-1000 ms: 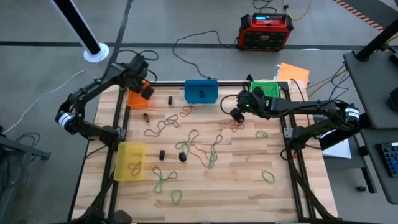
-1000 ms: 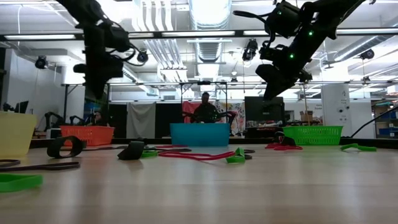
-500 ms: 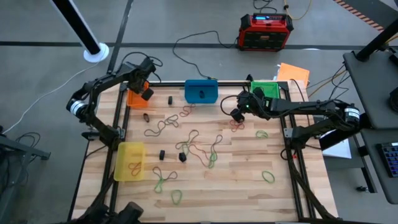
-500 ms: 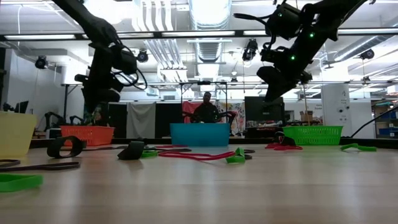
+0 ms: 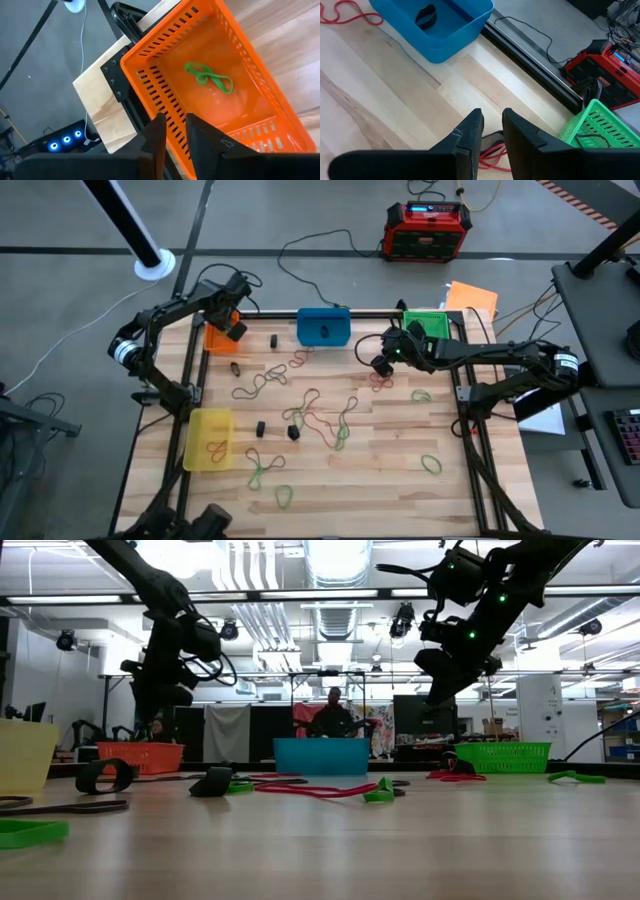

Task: Sort rubber bands into baskets
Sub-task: Put the black rubber band into the blue bin

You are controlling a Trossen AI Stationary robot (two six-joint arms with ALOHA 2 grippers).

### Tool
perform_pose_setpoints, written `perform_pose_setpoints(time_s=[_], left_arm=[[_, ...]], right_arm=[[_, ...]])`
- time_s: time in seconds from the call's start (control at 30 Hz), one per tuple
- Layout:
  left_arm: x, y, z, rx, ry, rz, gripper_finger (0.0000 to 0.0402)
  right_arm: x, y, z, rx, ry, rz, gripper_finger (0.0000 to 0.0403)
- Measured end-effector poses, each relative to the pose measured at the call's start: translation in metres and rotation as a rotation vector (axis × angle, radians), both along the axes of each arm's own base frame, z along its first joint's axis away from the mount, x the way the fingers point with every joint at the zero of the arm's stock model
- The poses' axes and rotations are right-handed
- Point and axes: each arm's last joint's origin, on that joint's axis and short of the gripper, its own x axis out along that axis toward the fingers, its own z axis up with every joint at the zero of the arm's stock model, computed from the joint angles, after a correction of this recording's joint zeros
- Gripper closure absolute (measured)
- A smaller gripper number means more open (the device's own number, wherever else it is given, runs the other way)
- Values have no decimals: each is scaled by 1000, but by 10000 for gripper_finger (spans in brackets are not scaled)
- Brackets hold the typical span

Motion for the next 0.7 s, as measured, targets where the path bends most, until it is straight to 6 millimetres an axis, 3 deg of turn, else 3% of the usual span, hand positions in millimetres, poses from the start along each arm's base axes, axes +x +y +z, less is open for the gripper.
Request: perform_pose_setpoints(time_s=[0.2,0.37,0.5,0.7], left_arm=[[16,-21,15,-65,-176,-135,327],[37,-63,49,-32,-412,-388,327],[43,-102,72,79,-529,-571,329],[46,-152,75,194,-707,-801,329]], right_arm=[[0,0,0,-1,1,1,335],[0,0,-1,1,0,-1,335],[-2,1,-6,9,5,-5,335],[3,12,-7,55,-21,77,335]])
